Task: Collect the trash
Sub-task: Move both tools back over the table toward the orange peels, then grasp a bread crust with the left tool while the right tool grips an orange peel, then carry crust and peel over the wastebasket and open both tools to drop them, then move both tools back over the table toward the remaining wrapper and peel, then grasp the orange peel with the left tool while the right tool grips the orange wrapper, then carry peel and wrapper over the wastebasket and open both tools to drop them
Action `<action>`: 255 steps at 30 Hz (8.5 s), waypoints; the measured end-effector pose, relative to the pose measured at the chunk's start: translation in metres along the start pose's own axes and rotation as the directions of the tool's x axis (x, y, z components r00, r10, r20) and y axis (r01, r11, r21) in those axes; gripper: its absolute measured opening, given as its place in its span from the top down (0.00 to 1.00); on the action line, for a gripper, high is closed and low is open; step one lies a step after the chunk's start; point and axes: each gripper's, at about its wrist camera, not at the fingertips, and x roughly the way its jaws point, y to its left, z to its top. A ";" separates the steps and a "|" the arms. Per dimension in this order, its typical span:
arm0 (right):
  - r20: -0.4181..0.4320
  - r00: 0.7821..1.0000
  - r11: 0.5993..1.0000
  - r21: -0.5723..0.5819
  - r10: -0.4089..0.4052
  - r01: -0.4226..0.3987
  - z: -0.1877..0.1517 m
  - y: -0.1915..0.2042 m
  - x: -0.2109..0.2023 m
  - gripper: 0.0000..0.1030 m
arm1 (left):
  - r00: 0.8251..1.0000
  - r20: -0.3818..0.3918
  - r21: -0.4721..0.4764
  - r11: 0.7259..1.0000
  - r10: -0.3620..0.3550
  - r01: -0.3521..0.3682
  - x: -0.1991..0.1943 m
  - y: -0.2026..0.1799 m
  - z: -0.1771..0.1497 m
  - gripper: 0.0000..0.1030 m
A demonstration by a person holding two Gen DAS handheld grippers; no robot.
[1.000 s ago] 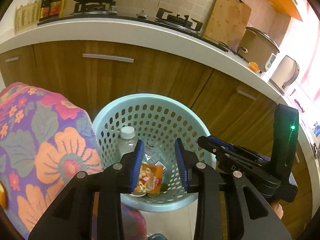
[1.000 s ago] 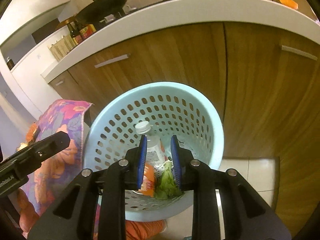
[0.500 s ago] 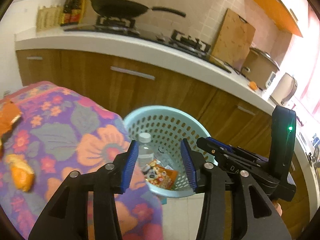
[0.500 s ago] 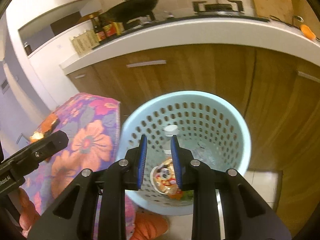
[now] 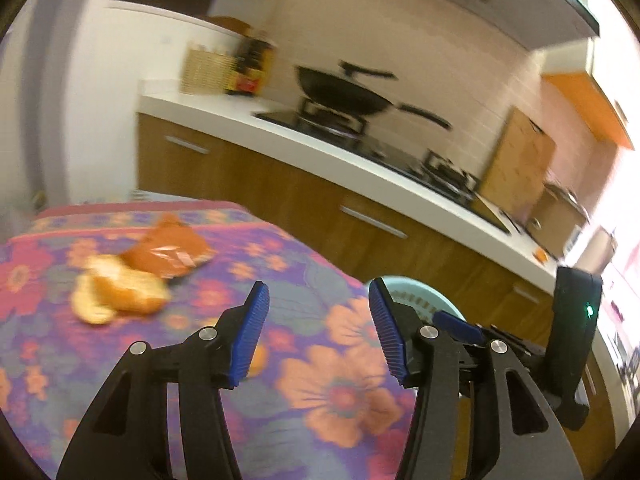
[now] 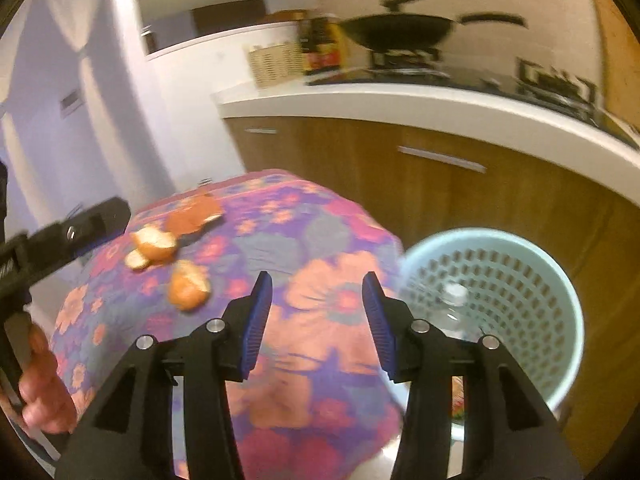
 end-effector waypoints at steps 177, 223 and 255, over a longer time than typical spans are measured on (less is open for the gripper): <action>-0.068 0.992 0.949 -0.293 0.103 -0.119 0.055 0.152 0.118 0.55 | 0.928 -0.158 -0.049 0.936 0.337 -0.349 0.025 0.163 0.006 0.45; -0.190 0.982 0.943 -0.324 0.018 -0.080 0.065 0.187 0.228 0.80 | 0.950 -0.085 -0.187 0.932 0.300 -0.311 0.027 0.194 0.006 0.97; 0.178 0.976 0.985 -0.089 -0.129 0.146 0.025 -0.036 -0.004 0.87 | 0.999 -0.054 0.051 0.999 0.001 0.001 0.061 -0.043 0.007 0.97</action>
